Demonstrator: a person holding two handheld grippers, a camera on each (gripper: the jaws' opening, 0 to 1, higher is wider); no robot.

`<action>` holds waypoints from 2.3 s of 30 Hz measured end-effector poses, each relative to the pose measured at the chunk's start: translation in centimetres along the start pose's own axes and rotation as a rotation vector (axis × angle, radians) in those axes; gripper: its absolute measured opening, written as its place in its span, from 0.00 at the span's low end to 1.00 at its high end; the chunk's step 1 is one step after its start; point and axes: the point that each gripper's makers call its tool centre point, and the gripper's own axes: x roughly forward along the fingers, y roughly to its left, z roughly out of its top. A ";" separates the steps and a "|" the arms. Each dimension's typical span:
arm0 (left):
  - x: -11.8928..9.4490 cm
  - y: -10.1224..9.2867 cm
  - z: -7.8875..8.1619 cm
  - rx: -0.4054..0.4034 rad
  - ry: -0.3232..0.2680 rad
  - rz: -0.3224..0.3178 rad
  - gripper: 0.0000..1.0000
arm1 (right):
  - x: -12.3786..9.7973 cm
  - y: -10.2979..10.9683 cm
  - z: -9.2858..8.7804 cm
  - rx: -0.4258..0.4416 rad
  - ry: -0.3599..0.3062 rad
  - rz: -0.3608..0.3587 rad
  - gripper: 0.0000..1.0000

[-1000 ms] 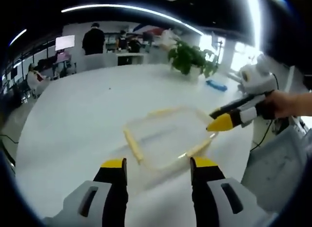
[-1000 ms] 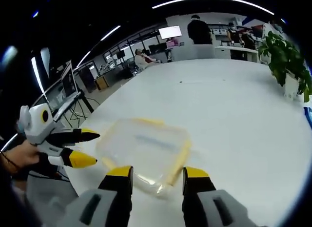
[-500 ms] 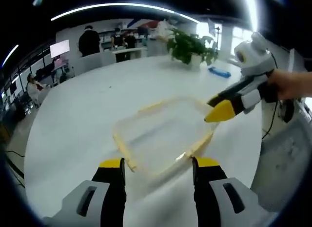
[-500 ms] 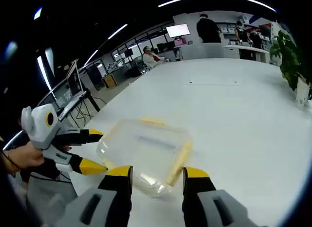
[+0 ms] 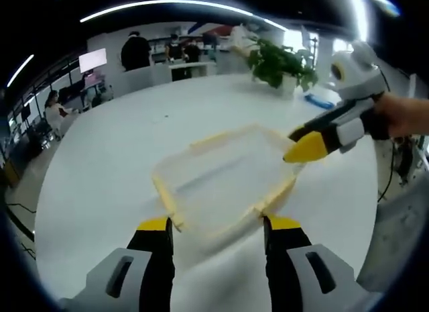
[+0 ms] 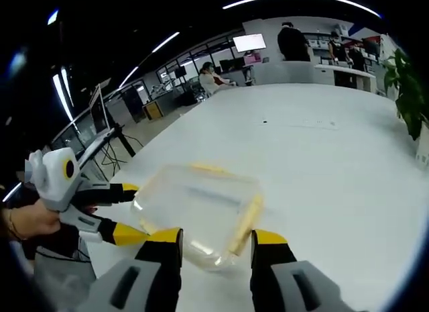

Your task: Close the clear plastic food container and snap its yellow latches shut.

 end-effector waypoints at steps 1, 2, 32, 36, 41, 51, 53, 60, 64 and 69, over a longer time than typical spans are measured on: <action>0.2 0.2 0.1 -0.001 0.001 -0.001 0.52 | 0.1 -0.2 0.3 -0.011 -0.003 -0.004 0.38; 0.3 0.2 0.1 -0.004 0.002 -0.003 0.52 | 0.2 -0.3 0.4 -0.023 -0.005 -0.008 0.38; -9.6 1.1 0.9 -0.089 -0.148 0.015 0.63 | -8.8 0.9 -1.6 0.003 -0.133 -0.090 0.42; -11.0 1.1 1.3 -0.109 -0.192 0.032 0.71 | -9.6 1.6 -1.8 0.010 -0.156 -0.093 0.49; -12.5 1.1 2.0 -0.134 -0.259 0.032 0.80 | -10.6 1.3 -1.8 -0.024 -0.188 -0.150 0.77; -14.5 2.2 0.4 -0.182 -0.253 0.092 0.78 | -12.0 2.3 -3.7 0.043 -0.207 -0.140 0.76; -14.8 2.2 0.2 -0.177 -0.245 0.094 0.78 | -12.3 2.4 -4.1 0.052 -0.204 -0.139 0.75; -15.4 2.4 0.3 -0.188 -0.278 0.098 0.78 | -12.8 2.5 -4.9 0.072 -0.199 -0.148 0.75; -15.3 2.6 0.2 -0.191 -0.275 0.105 0.77 | -12.9 2.5 -4.9 0.077 -0.199 -0.152 0.74; -15.4 2.7 0.3 -0.181 -0.274 0.105 0.77 | -13.2 1.9 -4.3 0.076 -0.209 -0.165 0.74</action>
